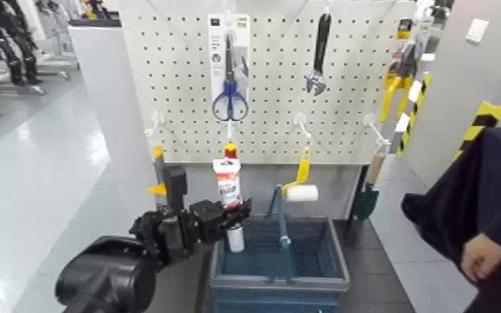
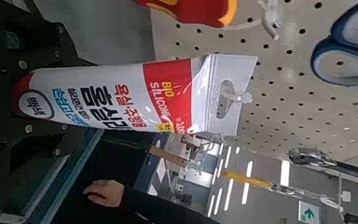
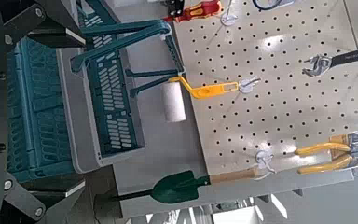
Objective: Put the red glue tube into the crate.
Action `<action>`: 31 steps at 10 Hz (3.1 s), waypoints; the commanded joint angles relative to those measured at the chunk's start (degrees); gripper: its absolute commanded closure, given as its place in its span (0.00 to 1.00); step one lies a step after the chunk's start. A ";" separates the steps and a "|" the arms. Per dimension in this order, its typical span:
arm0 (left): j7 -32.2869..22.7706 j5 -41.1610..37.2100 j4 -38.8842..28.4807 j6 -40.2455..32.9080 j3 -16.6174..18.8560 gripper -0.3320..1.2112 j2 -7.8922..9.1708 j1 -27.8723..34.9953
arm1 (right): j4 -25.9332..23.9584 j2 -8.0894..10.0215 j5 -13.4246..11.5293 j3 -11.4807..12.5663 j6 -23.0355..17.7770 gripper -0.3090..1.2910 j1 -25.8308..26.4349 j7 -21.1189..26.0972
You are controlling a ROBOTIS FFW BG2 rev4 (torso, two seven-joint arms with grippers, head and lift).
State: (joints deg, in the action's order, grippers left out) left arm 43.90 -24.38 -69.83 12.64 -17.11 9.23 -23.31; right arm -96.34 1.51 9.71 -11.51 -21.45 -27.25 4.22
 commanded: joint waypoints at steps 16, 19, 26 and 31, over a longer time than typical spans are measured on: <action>0.04 1.09 2.86 -0.96 -0.30 0.16 -0.61 0.11 | 0.28 0.51 0.92 -0.27 0.09 0.34 0.27 0.00; -5.32 4.17 -8.83 -0.69 3.13 0.17 -0.09 6.61 | 0.10 0.60 1.01 -0.36 0.09 0.34 0.27 0.00; -24.30 14.98 -31.77 -5.61 10.25 0.23 -2.99 29.81 | -0.16 1.04 1.54 -0.27 0.53 0.33 0.09 -0.79; -35.47 15.16 -37.13 -7.46 8.23 0.25 -3.69 40.54 | -0.87 1.30 1.54 0.17 0.62 0.33 -0.34 -1.76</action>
State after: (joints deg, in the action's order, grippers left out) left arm 8.75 -9.47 -106.48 5.80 -8.49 5.58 16.45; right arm -97.03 2.75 11.25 -11.32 -20.83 -27.54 2.43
